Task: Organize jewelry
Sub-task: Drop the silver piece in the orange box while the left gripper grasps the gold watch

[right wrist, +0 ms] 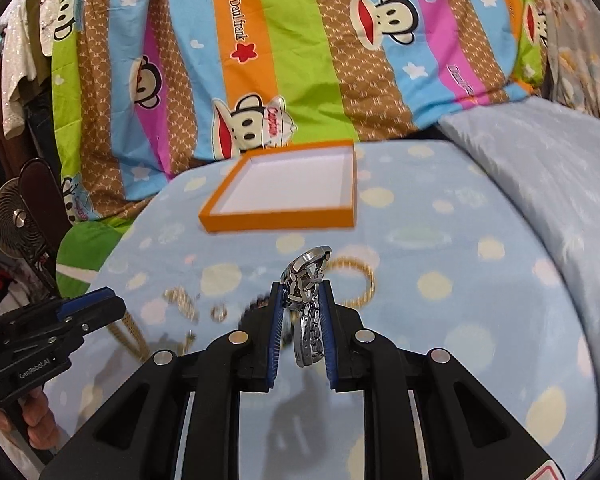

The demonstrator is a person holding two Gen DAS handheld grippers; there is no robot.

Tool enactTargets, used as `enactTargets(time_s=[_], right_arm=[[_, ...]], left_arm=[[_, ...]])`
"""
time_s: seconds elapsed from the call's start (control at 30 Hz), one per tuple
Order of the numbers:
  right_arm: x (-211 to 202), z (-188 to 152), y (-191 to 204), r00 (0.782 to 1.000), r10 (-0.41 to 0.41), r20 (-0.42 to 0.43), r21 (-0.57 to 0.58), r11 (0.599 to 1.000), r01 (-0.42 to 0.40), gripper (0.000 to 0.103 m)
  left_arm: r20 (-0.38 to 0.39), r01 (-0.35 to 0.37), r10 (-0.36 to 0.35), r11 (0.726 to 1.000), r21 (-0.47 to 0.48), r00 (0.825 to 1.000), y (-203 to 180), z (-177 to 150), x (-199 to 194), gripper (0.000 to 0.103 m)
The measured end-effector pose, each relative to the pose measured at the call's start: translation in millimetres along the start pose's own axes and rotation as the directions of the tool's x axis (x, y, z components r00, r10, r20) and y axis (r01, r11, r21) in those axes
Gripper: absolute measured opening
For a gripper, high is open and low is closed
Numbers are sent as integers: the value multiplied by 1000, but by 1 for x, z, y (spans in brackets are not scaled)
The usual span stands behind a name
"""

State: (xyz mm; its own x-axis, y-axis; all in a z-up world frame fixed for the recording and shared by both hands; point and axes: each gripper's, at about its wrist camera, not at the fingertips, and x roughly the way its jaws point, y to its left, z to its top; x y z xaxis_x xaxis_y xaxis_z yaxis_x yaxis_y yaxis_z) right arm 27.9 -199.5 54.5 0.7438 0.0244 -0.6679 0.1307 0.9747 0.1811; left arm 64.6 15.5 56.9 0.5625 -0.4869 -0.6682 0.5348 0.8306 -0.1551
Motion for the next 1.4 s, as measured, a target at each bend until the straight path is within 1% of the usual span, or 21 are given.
enactTargets(time_s=[0.1, 0.2, 0.3, 0.4, 0.47, 0.57, 0.63, 0.77, 0.9, 1.0, 1.03, 1.07, 1.1, 1.13, 1.2, 1.3, 1.4], right_arm=[[25, 36, -7, 1000, 7, -4, -5, 1000, -7, 17], [63, 70, -16, 999, 26, -31, 1, 1000, -26, 17], [105, 99, -23, 997, 42, -67, 13, 999, -41, 17], [144, 121, -30, 995, 41, -94, 24, 999, -39, 17], [167, 132, -35, 993, 37, -113, 27, 999, -34, 17], [203, 147, -38, 988, 25, -154, 5, 1000, -25, 17], [219, 155, -38, 986, 15, -167, -12, 1000, -18, 17], [247, 166, -39, 980, 26, -199, -23, 999, -31, 17], [269, 165, -36, 972, -2, -237, -62, 998, -14, 17], [267, 163, -37, 976, -40, -213, -79, 997, 24, 22], [264, 163, -38, 979, -46, -200, -77, 997, 31, 29], [256, 164, -41, 983, -42, -178, -64, 997, 31, 33], [248, 164, -43, 987, -36, -160, -52, 998, 28, 34], [237, 164, -45, 990, -31, -139, -43, 999, 25, 36], [216, 163, -46, 994, -28, -104, -33, 999, 25, 38], [173, 154, -48, 998, -8, -58, -14, 1000, 7, 43], [129, 136, -47, 1000, 8, -15, -13, 1000, -8, 46]], left_arm=[[47, -43, 41, 999, 32, 998, 1, 41, 17, 25], [63, -48, 46, 998, 32, 997, 7, 74, 40, 25], [90, -56, 54, 998, 18, 994, 17, 115, 75, 25], [90, -72, 72, 997, -5, 993, 30, 147, 115, 25], [74, -73, 75, 997, -22, 994, 39, 164, 144, 25], [41, -95, 97, 995, -38, 994, 49, 182, 182, 25], [18, -102, 103, 994, -45, 995, 55, 190, 204, 24], [0, -114, 114, 992, -49, 993, 64, 199, 228, 24], [-15, -137, 136, 989, -49, 991, 70, 198, 242, 25], [-34, -141, 139, 987, -75, 990, 78, 191, 246, 25], [-27, -143, 141, 986, -83, 990, 81, 190, 245, 28], [-19, -150, 149, 985, -89, 989, 83, 188, 241, 31], [-9, -154, 154, 983, -98, 988, 85, 185, 235, 37], [0, -152, 152, 983, -104, 988, 86, 184, 229, 38], [22, -142, 146, 983, -116, 989, 88, 180, 212, 39], [70, -109, 119, 985, -131, 990, 87, 170, 170, 49], [107, -86, 102, 986, -143, 989, 83, 155, 131, 50]])
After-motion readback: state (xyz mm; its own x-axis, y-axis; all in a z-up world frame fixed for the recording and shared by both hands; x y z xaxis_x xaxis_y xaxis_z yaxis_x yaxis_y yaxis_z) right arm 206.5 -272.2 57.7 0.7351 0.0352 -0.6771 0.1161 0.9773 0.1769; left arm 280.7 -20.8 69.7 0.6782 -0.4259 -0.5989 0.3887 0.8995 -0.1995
